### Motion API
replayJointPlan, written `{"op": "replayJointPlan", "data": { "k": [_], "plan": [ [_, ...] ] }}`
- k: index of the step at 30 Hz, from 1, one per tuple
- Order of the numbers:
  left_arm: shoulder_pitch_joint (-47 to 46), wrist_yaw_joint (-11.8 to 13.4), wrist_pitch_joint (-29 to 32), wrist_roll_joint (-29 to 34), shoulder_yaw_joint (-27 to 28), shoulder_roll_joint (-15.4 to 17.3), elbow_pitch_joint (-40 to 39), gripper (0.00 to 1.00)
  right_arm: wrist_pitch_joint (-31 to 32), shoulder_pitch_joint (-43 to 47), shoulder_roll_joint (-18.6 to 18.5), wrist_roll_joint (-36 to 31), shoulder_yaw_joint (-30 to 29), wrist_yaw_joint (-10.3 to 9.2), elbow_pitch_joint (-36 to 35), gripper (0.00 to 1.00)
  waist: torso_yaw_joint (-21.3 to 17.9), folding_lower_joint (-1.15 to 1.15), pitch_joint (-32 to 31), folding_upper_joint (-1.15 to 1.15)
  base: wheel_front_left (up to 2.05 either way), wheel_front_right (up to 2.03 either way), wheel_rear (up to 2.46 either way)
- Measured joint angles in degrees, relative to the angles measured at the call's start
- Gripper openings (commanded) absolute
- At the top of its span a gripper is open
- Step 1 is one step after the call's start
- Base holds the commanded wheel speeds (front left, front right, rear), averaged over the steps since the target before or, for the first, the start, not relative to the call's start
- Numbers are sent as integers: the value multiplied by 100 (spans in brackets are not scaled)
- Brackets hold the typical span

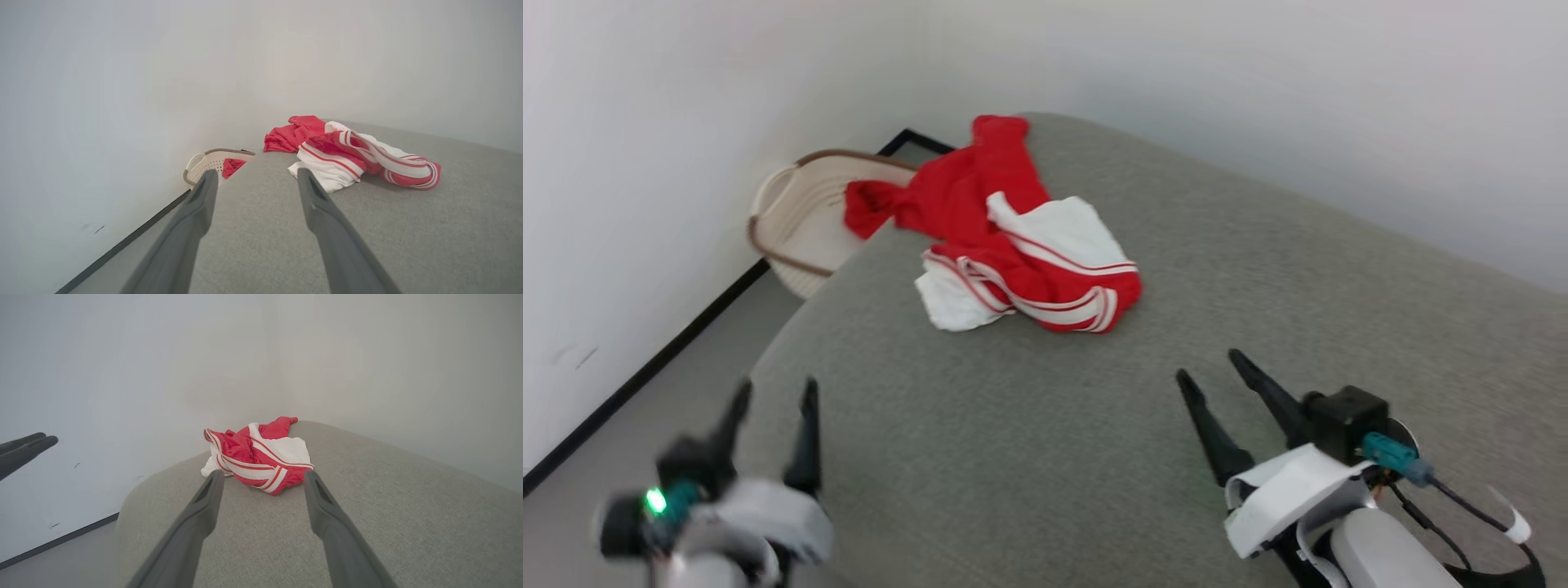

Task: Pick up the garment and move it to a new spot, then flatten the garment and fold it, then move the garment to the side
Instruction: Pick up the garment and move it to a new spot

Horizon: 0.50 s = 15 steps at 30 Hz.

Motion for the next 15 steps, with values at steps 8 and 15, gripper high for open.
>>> {"op": "replayJointPlan", "data": {
  "k": [8,15],
  "plan": [
    [-1637,-103,243,-153,-13,895,1031,100,-2,-314,-155,-53,108,0,-420,100,-726,0,8,0,0,0,0],
    [-3209,-124,1013,-742,-504,1605,2181,100,-14,-503,-105,-46,-102,1,-722,100,-1522,0,380,0,0,0,0]
  ]
}}
